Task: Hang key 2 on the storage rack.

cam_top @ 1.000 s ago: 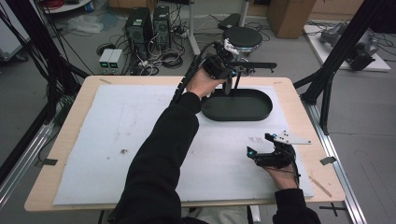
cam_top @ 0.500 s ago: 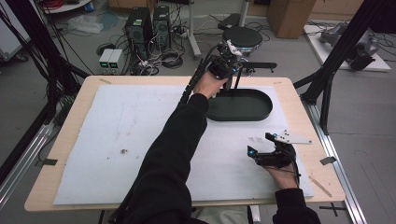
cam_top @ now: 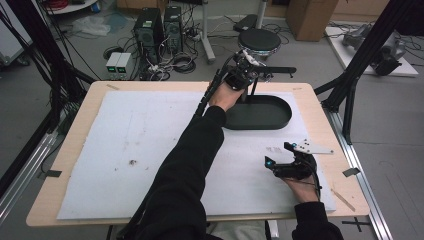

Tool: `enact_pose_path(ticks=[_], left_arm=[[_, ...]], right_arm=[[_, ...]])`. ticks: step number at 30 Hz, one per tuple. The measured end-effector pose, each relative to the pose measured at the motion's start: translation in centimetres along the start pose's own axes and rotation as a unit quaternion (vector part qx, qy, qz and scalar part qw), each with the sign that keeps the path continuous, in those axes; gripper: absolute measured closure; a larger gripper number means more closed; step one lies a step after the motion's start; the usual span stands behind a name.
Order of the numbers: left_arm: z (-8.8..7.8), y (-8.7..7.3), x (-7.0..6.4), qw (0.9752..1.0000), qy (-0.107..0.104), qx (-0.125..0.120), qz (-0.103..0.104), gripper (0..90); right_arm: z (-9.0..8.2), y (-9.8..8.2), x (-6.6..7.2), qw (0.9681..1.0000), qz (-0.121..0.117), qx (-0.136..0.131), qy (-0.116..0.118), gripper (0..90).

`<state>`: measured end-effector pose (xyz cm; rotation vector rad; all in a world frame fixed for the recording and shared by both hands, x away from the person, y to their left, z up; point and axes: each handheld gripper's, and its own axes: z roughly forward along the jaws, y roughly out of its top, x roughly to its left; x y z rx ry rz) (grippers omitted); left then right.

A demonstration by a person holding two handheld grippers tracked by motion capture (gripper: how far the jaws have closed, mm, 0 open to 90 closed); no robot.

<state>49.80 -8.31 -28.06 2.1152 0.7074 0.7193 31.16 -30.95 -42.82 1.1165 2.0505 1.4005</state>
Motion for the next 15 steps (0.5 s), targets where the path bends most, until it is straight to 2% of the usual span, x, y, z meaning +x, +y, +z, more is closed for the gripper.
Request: enact_pose_path(ticks=[5,10,15], left_arm=[[0.6,-0.5,0.1,0.9997,0.013,0.019,0.004,83.1],[2.1,-0.7,-0.1,0.9993,0.020,0.032,0.004,82.9],[3.1,-0.4,0.0,0.9985,0.038,0.036,-0.014,82.8]], right_arm=[[0.1,0.0,0.0,1.0000,0.000,0.002,0.001,0.9],[0.1,0.0,0.0,1.0000,0.000,0.002,0.001,0.9],[0.1,0.0,0.1,1.0000,0.000,0.004,0.002,0.9]])
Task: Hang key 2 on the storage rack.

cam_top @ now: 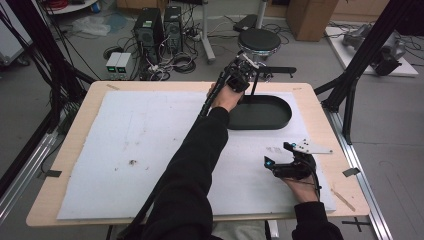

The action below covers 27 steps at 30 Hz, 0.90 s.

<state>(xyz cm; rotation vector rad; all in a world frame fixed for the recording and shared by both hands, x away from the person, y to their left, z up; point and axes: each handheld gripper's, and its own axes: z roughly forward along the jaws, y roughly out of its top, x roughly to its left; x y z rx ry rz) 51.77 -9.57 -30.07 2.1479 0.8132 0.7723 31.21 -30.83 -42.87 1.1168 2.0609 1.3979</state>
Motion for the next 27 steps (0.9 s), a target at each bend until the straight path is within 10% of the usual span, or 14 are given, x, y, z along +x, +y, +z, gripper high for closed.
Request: enact_pose_path(ticks=[10,19,27], left_arm=[[1.3,0.3,0.4,0.9988,0.007,0.008,-0.047,77.9],[-0.2,0.3,0.3,0.9934,-0.112,-0.003,-0.020,17.6],[-2.0,-0.3,0.7,0.9854,-0.170,0.004,-0.010,6.0]], right_arm=[[0.1,0.0,0.0,1.0000,-0.002,0.002,0.000,0.9],[0.0,0.0,0.1,1.0000,-0.003,0.000,0.000,0.9],[0.0,0.0,0.1,1.0000,-0.006,-0.001,0.000,0.9]])
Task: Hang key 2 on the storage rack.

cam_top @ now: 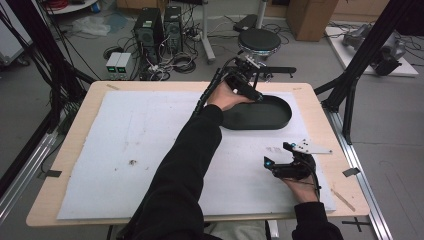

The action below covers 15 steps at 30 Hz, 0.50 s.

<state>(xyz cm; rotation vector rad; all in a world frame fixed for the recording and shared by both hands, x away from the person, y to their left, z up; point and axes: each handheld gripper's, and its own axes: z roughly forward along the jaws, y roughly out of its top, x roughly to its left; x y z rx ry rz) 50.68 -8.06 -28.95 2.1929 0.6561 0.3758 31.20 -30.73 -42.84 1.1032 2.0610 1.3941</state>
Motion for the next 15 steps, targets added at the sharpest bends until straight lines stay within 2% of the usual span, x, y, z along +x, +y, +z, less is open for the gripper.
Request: enact_pose_path(ticks=[1,4,5,8,12,15], left_arm=[[-0.2,-0.2,0.1,1.0000,-0.003,-0.003,0.001,6.0],[-1.0,-1.4,0.5,0.9987,-0.049,-0.014,0.006,5.6],[-1.2,-1.8,0.6,0.9985,-0.053,-0.012,0.003,5.6],[-2.3,-2.9,1.3,0.9980,-0.058,-0.017,-0.018,5.6],[-3.6,-3.8,1.7,0.9979,-0.055,-0.024,-0.024,4.4],[-4.7,-4.4,1.7,0.9985,-0.039,-0.029,-0.025,1.6]], right_arm=[[0.0,0.0,0.0,1.0000,0.000,0.000,0.000,0.9],[0.0,0.0,0.1,1.0000,0.000,0.000,0.000,0.9],[0.0,0.0,0.1,1.0000,0.002,0.003,0.001,0.9],[0.1,0.0,0.2,1.0000,0.001,0.003,0.001,0.9],[0.1,0.0,0.2,1.0000,0.000,0.003,0.001,0.9],[0.1,0.0,0.2,1.0000,-0.001,0.003,0.001,0.9]])
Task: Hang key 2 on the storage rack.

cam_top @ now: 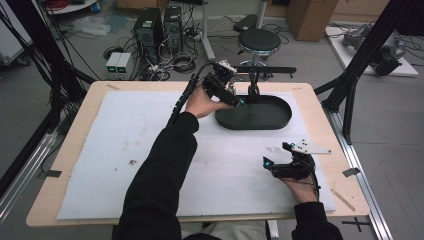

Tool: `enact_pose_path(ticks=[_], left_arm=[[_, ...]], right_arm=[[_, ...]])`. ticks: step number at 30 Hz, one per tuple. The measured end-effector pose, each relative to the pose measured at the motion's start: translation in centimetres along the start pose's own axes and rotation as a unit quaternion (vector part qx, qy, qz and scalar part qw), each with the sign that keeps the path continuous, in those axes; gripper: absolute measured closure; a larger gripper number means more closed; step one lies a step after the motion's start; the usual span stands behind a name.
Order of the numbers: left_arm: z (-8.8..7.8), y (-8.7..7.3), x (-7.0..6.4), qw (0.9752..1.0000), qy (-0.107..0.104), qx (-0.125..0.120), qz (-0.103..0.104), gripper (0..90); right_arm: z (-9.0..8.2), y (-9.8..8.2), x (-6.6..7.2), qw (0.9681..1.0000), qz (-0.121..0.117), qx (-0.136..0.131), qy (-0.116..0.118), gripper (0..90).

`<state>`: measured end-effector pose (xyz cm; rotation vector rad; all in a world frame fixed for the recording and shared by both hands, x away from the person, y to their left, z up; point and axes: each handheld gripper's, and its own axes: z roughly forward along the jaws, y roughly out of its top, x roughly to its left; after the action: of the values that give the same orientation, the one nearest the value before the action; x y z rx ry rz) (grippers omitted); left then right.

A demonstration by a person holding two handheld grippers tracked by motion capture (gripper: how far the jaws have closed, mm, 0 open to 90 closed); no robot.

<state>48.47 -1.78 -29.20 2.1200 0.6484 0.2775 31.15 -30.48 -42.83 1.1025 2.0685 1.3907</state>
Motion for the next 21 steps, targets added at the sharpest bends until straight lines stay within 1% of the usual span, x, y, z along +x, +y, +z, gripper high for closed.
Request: enact_pose_path(ticks=[2,5,8,12,14,15,17,19,21], left_arm=[[-0.8,-0.5,0.1,0.9998,-0.009,-0.010,-0.012,1.7],[-1.7,-1.2,0.0,0.9997,-0.015,-0.011,-0.017,1.7],[-2.5,-1.9,-0.1,0.9996,-0.014,-0.012,-0.020,1.6],[-3.7,-3.3,0.2,0.9995,-0.013,-0.007,-0.029,1.7],[-4.3,-4.0,0.4,0.9990,-0.021,-0.003,-0.039,1.6],[-4.6,-4.4,0.5,0.9989,-0.021,-0.004,-0.041,1.7],[-5.4,-5.3,0.4,0.9990,-0.013,-0.008,-0.043,1.7],[-6.2,-6.1,0.2,0.9989,-0.014,-0.016,-0.042,1.7],[-6.8,-6.8,0.1,0.9988,-0.009,-0.020,-0.043,1.7]], right_arm=[[0.0,0.0,0.0,1.0000,-0.001,0.002,0.000,0.9],[0.0,0.1,0.1,1.0000,-0.004,0.002,0.000,0.9],[0.1,0.1,0.2,1.0000,-0.003,0.002,0.002,0.9],[0.4,0.2,0.2,1.0000,-0.007,0.004,0.005,0.9],[0.5,0.3,0.2,0.9999,-0.009,0.004,0.005,0.9],[0.6,0.3,0.2,0.9999,-0.010,0.004,0.005,0.9],[0.6,0.3,0.3,0.9999,-0.010,0.006,0.005,0.9],[0.6,0.3,0.2,0.9999,-0.010,0.004,0.003,0.9],[0.6,0.3,0.2,0.9999,-0.011,0.005,0.003,0.9]])
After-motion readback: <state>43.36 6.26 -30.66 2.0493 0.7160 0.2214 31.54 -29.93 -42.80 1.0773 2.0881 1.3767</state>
